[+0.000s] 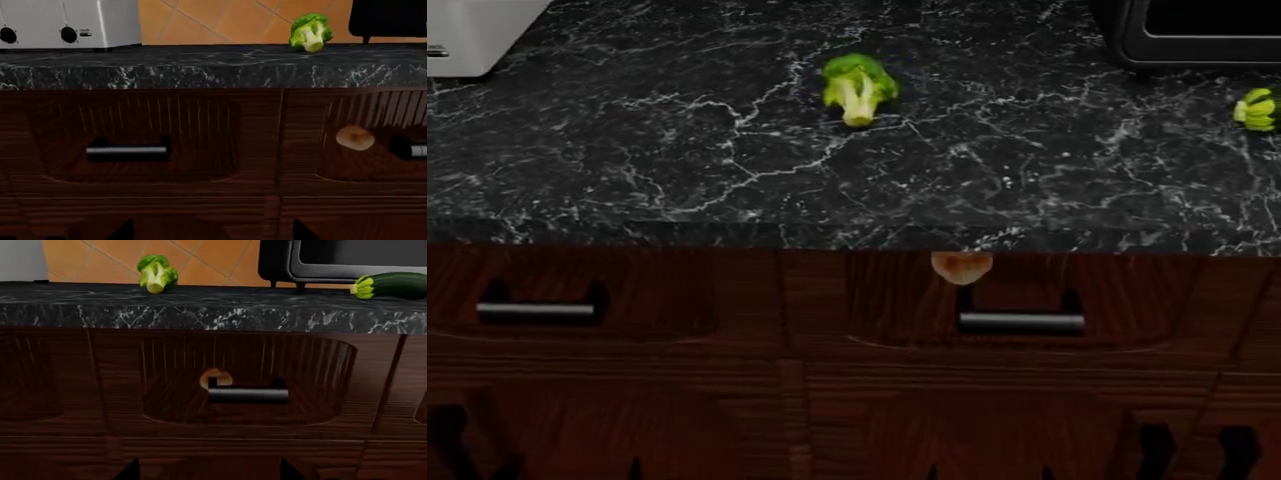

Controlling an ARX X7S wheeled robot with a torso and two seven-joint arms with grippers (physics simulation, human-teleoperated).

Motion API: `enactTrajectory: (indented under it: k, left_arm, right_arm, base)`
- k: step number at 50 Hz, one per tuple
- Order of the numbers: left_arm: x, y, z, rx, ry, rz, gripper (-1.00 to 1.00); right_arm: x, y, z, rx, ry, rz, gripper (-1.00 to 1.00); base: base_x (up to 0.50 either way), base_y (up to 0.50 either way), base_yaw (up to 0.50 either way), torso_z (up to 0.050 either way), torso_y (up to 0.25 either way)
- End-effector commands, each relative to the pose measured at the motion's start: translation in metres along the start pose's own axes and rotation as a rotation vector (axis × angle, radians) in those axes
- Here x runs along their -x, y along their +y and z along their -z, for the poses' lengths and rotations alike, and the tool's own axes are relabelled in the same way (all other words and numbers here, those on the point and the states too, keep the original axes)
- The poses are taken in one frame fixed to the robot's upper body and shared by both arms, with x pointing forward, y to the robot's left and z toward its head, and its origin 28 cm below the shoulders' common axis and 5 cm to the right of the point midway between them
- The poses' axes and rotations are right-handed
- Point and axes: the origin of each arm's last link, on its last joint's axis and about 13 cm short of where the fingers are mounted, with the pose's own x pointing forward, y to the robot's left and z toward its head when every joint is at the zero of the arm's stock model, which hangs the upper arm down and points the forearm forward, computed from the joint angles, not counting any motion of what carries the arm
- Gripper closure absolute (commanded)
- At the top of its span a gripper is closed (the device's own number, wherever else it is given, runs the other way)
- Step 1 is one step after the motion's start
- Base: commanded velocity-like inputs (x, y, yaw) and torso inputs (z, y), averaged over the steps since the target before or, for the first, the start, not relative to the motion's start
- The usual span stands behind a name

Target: Open the right drawer.

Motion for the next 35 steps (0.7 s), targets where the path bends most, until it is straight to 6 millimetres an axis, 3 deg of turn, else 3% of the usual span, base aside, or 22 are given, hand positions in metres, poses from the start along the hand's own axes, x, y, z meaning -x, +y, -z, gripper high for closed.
enactTrajectory:
  k: [1,13,30,35]
  left_arm:
    - [-0.0002,0.0011,-0.0001,0.012,0.009,0.003,-1.00]
    - [0.0002,0.0000,-0.0004,0.008,0.006,0.007,-1.00]
    - [-0.0007,-0.0014,-0.0007,-0.013,0.027,-0.002,-1.00]
    - [0.0032,0.0003,-0.0031,0.024,-0.037,0.039,-1.00]
  right_arm:
    - [-0.0001,-0.0002,-0.0002,-0.001,0.000,0.002,-1.00]
    - [0.0000,-0.0001,0.0007,0.019,-0.003,0.007,-1.00]
    - [0.0008,-0.0004,-0.0018,0.012,-0.004,0.010,-1.00]
    - [0.0010,-0.0005,-0.0017,0.013,-0.006,0.010,-1.00]
  base:
    - [0.00,-0.38,0.00,0.000,0.000]
    - [0.00,-0.37,0.00,0.000,0.000]
    - [0.00,0.00,0.00,0.000,0.000]
    - [0.00,0.00,0.00,0.000,0.000]
